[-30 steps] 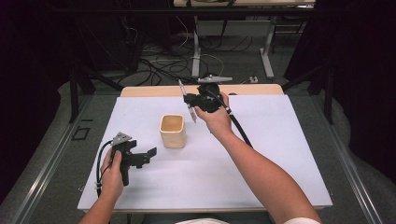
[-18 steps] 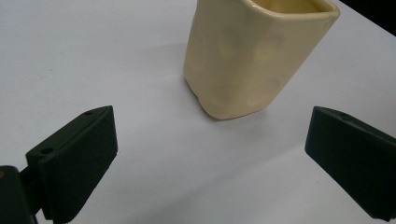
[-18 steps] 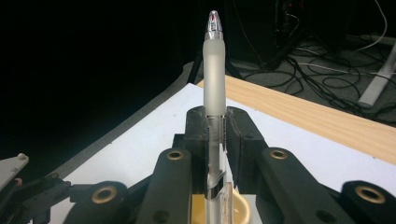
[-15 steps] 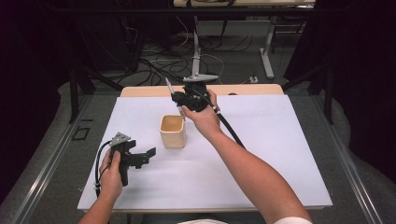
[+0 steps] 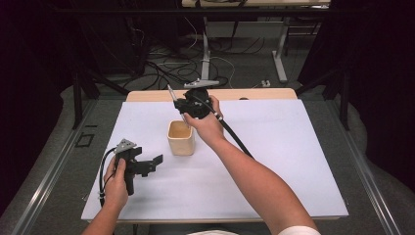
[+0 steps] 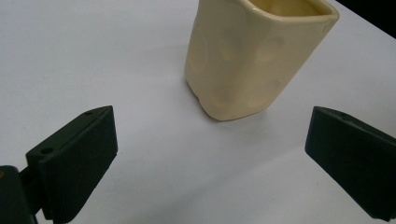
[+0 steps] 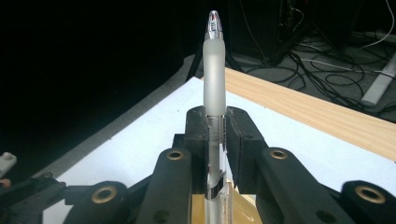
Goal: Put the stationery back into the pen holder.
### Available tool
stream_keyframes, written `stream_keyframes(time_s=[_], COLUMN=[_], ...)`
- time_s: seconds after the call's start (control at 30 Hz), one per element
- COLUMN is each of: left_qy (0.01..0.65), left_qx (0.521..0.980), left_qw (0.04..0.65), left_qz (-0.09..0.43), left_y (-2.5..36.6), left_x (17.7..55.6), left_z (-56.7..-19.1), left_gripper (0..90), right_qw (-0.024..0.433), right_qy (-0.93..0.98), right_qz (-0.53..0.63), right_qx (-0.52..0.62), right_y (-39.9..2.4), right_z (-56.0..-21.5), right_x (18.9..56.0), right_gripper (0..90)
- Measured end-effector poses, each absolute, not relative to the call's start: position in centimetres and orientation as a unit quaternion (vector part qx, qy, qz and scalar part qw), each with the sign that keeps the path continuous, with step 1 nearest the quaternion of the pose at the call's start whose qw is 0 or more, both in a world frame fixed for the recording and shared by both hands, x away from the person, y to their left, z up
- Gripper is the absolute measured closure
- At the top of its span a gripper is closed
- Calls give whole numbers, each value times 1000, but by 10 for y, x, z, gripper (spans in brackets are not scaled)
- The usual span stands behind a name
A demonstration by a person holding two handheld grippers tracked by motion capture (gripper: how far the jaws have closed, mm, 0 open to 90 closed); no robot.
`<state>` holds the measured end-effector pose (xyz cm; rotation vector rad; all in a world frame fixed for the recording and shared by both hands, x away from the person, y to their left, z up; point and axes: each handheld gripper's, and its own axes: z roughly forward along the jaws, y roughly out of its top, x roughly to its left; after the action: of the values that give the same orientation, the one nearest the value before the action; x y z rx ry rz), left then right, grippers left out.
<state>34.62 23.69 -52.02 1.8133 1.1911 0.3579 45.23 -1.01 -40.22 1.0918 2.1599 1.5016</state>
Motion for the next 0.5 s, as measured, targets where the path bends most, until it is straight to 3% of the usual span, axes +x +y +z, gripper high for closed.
stream_keyframes(time_s=[0.5], left_qy=[483], left_qx=[732], left_qw=[457], left_qz=[146], left_y=[237], left_x=[346], left_z=[-520], left_gripper=[22], right_qw=[140], right_qy=[772], right_qz=[487], right_qx=[383], right_y=[1], right_z=[-427], right_x=[453], right_gripper=[793])
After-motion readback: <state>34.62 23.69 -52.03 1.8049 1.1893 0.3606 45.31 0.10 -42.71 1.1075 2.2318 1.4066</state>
